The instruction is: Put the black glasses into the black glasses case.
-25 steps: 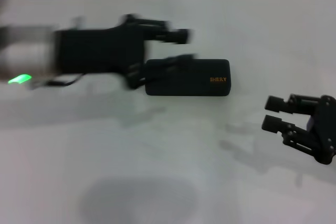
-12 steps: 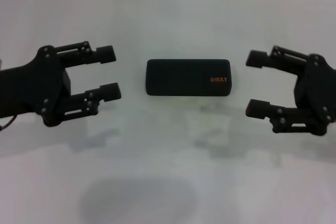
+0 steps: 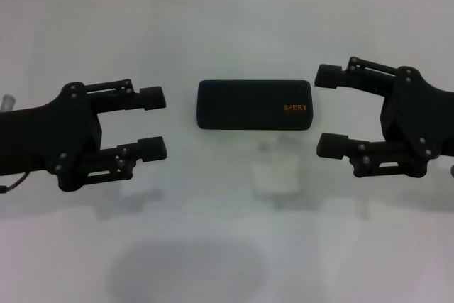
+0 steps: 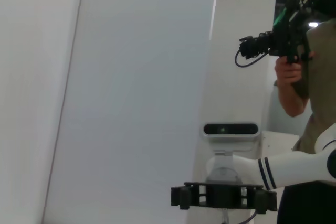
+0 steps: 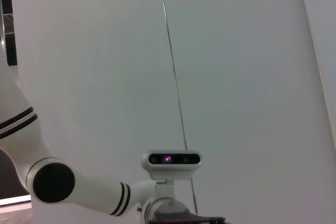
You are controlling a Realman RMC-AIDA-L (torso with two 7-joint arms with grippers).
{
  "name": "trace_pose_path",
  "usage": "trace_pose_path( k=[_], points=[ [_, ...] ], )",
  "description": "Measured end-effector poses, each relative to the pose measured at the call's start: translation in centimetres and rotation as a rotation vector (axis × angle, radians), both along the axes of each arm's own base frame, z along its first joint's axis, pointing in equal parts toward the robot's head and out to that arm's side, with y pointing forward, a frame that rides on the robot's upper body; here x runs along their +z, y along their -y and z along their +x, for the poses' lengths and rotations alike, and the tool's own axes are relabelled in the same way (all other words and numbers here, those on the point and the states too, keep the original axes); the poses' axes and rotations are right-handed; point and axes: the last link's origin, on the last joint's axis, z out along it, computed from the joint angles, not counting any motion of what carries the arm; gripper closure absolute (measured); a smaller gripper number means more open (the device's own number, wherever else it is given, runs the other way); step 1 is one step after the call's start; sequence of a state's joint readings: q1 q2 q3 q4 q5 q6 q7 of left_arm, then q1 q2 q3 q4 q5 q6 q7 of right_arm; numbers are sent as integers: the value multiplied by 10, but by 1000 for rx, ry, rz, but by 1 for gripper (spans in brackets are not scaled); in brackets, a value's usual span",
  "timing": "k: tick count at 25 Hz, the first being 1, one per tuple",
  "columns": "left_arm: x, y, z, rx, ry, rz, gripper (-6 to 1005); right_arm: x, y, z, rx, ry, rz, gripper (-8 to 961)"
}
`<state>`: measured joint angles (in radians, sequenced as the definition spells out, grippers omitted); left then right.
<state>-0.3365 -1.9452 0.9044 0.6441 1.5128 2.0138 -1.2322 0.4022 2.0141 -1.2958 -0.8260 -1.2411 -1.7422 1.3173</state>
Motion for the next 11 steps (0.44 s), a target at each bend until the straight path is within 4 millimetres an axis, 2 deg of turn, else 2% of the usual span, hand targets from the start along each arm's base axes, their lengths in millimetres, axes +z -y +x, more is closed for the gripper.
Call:
trace_pose_path(
  k=[11],
  points=[
    [-6,2,-1,6,3,-26,366,-8,2,3,-21,17,-36,70]
  ],
)
